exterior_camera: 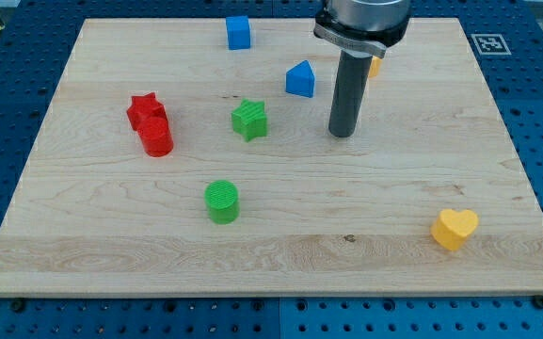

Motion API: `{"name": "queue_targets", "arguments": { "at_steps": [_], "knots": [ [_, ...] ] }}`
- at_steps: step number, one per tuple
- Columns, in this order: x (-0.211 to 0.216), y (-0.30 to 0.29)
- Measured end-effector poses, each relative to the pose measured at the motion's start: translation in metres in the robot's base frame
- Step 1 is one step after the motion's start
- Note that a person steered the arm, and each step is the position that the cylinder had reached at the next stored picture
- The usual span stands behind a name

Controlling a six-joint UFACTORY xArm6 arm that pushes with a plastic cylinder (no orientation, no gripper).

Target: Nudge the blue triangle

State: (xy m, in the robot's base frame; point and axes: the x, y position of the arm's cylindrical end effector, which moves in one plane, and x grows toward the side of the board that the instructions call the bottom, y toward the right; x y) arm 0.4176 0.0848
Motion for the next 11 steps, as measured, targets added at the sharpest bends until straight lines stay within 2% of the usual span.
{"name": "queue_targets", "arguments": {
  "at_steps": [2,4,5,6,11],
  "knots": [
    [-0.059,-0.022],
    [-0.077,-0.001],
    [-0.1,-0.022],
    [-0.098,-0.047],
    [-0.091,-0.04]
  ]
}}
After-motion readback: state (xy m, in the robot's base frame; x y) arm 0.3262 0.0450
